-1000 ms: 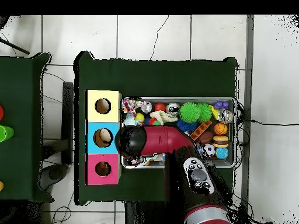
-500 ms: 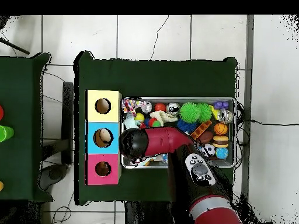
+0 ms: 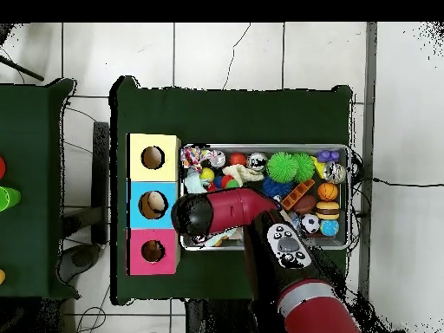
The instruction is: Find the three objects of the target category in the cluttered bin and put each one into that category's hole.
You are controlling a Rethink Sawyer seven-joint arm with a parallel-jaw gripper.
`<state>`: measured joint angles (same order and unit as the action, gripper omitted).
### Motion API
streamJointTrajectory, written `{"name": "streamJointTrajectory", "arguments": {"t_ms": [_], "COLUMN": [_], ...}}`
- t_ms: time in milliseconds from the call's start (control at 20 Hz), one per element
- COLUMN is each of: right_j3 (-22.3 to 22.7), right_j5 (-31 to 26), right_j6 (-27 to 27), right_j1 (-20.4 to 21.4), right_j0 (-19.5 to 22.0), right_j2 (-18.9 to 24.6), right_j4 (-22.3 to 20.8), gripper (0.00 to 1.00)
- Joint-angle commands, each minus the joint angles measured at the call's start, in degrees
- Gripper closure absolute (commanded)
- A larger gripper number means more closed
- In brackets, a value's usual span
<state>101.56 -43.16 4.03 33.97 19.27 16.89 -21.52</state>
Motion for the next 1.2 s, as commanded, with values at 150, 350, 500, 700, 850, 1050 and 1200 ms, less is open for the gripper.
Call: {"name": "streamJointTrajectory", "arguments": {"t_ms": [150,350,500,700,850,1050,1200], "right_j3": [2.9,2.4,1.1,-0.3,-0.9,-1.3,-0.8], "right_j5": [7.8,8.8,9.0,9.3,10.4,12.9,15.7], "right_j6": [-4.7,-5.2,-4.9,-3.1,-2.4,-2.1,-2.0], "right_j1": [-3.7,-3.4,-4.6,-7.3,-9.1,-12.0,-15.3], "right_j0": [1.8,1.4,1.9,4.1,5.4,7.5,10.0], "right_j2": [5.5,5.2,5.4,6.5,6.7,7.2,7.6], "right_j4": [-5.5,-7.1,-7.6,-7.9,-9.3,-11.5,-12.8], "gripper": [0.00,0.00,0.00,0.00,0.00,0.00,0.00]}}
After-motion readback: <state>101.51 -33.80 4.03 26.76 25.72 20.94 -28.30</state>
